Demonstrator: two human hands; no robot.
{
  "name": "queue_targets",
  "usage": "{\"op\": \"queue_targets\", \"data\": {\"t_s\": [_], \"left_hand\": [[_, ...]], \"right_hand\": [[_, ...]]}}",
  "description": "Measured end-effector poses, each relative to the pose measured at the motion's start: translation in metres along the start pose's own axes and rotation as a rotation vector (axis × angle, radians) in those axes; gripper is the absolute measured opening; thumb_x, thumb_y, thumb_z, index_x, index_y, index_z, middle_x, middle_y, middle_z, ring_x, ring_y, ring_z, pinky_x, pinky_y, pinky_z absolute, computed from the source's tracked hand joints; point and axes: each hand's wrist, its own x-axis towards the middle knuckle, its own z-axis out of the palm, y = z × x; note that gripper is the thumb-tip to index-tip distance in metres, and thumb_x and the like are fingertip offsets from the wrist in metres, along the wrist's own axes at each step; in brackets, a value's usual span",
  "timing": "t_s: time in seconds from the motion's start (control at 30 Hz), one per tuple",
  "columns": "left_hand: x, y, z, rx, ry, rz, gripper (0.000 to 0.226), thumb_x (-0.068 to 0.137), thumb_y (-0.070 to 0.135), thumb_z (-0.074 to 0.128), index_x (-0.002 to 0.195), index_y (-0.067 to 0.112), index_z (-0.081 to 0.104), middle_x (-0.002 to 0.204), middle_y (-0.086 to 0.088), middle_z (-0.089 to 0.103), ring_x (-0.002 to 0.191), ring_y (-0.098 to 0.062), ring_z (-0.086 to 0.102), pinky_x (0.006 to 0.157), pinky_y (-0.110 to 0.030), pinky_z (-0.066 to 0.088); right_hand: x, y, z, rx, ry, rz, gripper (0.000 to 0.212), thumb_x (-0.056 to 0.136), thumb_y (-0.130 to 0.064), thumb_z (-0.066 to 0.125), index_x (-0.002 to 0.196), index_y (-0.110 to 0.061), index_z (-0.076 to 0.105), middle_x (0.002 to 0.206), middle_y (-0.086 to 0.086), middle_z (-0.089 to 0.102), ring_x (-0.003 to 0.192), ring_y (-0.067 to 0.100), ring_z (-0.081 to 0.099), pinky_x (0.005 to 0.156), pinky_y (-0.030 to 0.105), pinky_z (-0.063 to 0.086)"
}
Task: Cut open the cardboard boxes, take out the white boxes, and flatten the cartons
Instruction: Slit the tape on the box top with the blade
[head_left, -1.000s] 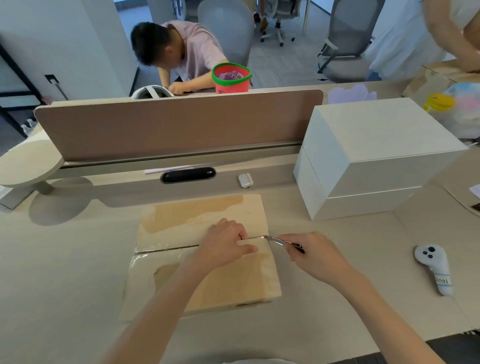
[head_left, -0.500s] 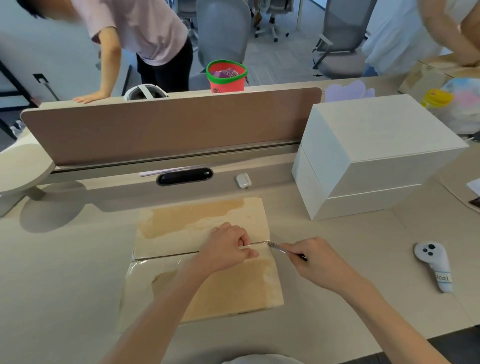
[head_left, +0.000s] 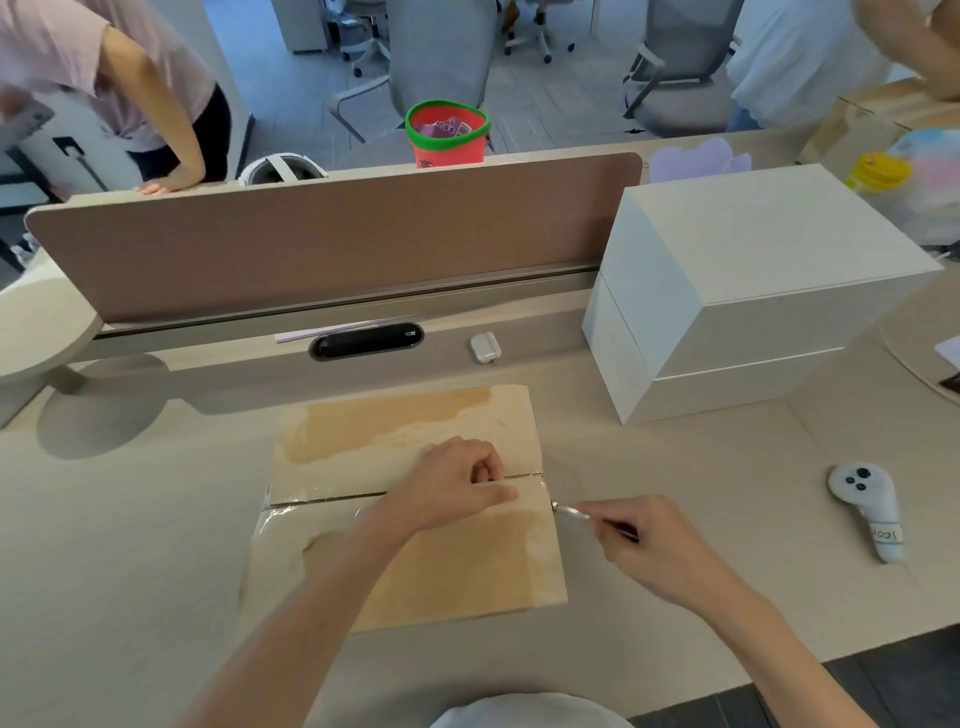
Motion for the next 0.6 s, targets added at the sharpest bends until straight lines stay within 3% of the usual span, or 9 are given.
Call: {"op": "queue_targets", "data": {"t_s": [0.1,0.2,0.3,0.4,0.47,0.6], "left_hand": [[0.006,-0.008,-0.001,0.025,0.079,0.11,0.021,0.081,0.037,0.073,0.091,0.022,0.062,0.088,0.011,0.062,0.088,-0.01,0.054,0.088,-0.034,0.044],[0.014,-0.01,-0.002,0.282,0.119,0.226,0.045,0.079,0.043,0.071,0.117,0.026,0.054,0.116,0.012,0.054,0.113,-0.011,0.044,0.1,-0.034,0.035],[0.023,-0.006,-0.006,0.411,0.052,0.213,0.081,0.077,0.051,0.068,0.145,0.027,0.033,0.151,0.007,0.03,0.141,-0.014,0.019,0.115,-0.031,0.013],[0.034,-0.006,-0.018,0.544,-0.08,0.118,0.11,0.073,0.066,0.066,0.155,0.026,0.005,0.163,0.003,0.002,0.149,-0.016,-0.002,0.12,-0.039,-0.002],[0.04,-0.004,-0.024,0.605,-0.142,0.079,0.12,0.069,0.073,0.065,0.155,0.026,-0.004,0.163,0.004,-0.005,0.149,-0.016,-0.004,0.121,-0.045,-0.001],[0.046,0.002,-0.027,0.688,-0.123,0.118,0.117,0.071,0.071,0.064,0.154,0.025,-0.003,0.162,0.002,0.008,0.147,-0.017,0.01,0.119,-0.049,0.015]], "right_hand": [[0.008,0.002,-0.004,-0.008,0.158,0.067,0.05,0.093,-0.013,0.051,0.097,-0.061,0.065,0.06,0.0,0.033,0.054,0.008,0.026,0.051,0.025,0.026],[0.015,0.003,0.001,-0.057,0.193,0.09,0.034,0.093,-0.014,0.05,0.095,-0.044,0.066,0.061,0.004,0.037,0.054,0.011,0.027,0.05,0.022,0.026],[0.018,0.006,0.011,-0.067,0.173,0.091,0.027,0.093,-0.012,0.049,0.091,-0.03,0.068,0.06,0.004,0.035,0.054,0.011,0.027,0.049,0.021,0.026],[0.018,0.008,0.017,-0.001,0.148,0.106,0.026,0.094,-0.013,0.048,0.093,-0.03,0.068,0.063,0.01,0.043,0.054,0.011,0.029,0.052,0.027,0.029],[0.017,0.008,0.019,0.032,0.14,0.108,0.028,0.094,-0.013,0.047,0.094,-0.032,0.068,0.065,0.013,0.046,0.054,0.011,0.03,0.052,0.028,0.029],[0.02,0.007,0.02,0.069,0.157,0.101,0.037,0.095,-0.015,0.047,0.101,-0.045,0.068,0.066,0.012,0.048,0.055,0.01,0.032,0.053,0.027,0.03]]}}
